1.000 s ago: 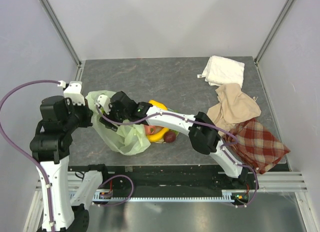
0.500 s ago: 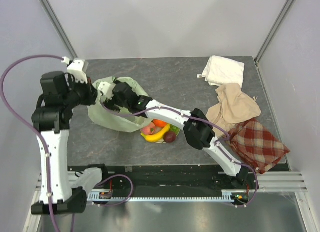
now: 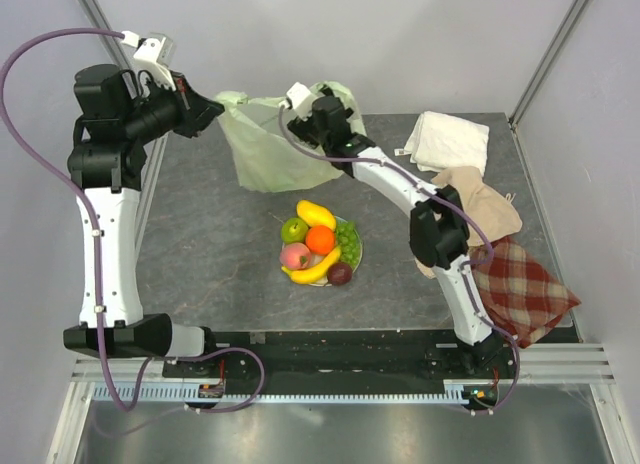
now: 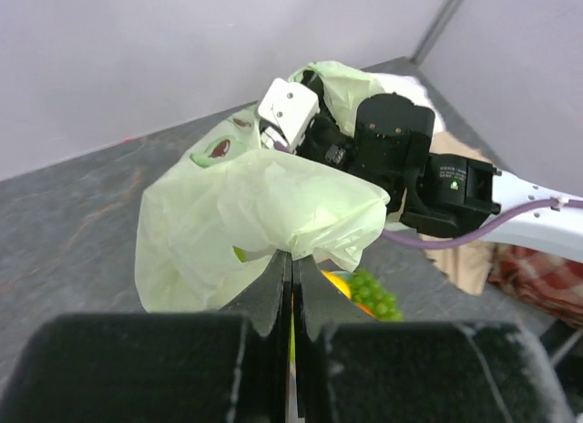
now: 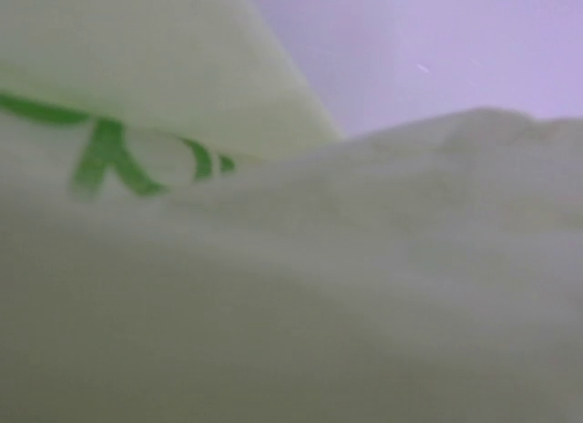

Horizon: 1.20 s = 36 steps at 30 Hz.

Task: Take the fake fruits out of the plastic bag
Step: Adjust the plastic bag at the center of the board.

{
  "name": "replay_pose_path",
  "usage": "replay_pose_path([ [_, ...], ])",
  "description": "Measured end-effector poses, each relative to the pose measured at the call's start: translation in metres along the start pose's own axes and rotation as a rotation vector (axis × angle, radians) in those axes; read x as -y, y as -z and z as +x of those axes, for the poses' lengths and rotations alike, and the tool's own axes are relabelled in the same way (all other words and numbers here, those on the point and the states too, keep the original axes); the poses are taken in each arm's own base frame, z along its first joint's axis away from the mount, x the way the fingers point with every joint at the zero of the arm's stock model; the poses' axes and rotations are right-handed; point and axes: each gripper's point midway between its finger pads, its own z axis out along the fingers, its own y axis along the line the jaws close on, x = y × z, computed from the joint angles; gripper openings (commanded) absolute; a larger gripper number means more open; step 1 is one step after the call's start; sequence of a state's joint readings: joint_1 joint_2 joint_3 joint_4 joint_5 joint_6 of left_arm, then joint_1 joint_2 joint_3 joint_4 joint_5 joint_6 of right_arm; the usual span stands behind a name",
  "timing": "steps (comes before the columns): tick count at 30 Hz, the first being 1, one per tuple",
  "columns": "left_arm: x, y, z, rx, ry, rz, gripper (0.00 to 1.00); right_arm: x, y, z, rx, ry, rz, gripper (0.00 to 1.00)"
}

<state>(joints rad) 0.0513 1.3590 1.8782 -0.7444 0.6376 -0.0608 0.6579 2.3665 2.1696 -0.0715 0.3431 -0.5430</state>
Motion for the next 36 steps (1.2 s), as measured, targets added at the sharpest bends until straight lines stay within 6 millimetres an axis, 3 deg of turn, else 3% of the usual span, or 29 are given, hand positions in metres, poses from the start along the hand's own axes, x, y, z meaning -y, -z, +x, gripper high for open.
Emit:
replay_pose_path([
  [3,0.011,-0.017,0.000,-0.001,0.028,0.076,0.02,0.049,0.020,0.009,-0.035,0.001,0.061,0.98],
  [8,0.053,-0.053,0.015,-0.047,0.030,0.234,0.02,0.124,0.058,0.026,-0.082,-0.009,0.150,0.98],
  [12,0.076,-0.095,0.046,-0.136,0.050,0.324,0.02,0.181,0.099,0.053,-0.131,-0.031,0.224,0.98],
  [14,0.077,-0.116,0.064,-0.188,0.071,0.342,0.02,0.206,0.123,0.072,-0.167,-0.043,0.259,0.98],
  [17,0.072,-0.144,0.090,-0.256,0.105,0.349,0.01,0.226,0.154,0.102,-0.227,-0.061,0.283,0.98],
  [20,0.071,-0.149,0.110,-0.315,0.137,0.350,0.02,0.208,0.175,0.115,-0.245,-0.080,0.187,0.96],
  [26,0.082,-0.141,0.146,-0.411,0.205,0.383,0.02,0.127,0.202,0.107,-0.189,-0.124,-0.131,0.81],
  [31,0.101,-0.138,0.177,-0.500,0.256,0.419,0.02,0.088,0.201,0.120,-0.215,-0.158,-0.272,0.68],
  [36,0.111,-0.137,0.181,-0.517,0.260,0.435,0.02,0.060,0.181,0.154,-0.306,-0.180,-0.335,0.64],
])
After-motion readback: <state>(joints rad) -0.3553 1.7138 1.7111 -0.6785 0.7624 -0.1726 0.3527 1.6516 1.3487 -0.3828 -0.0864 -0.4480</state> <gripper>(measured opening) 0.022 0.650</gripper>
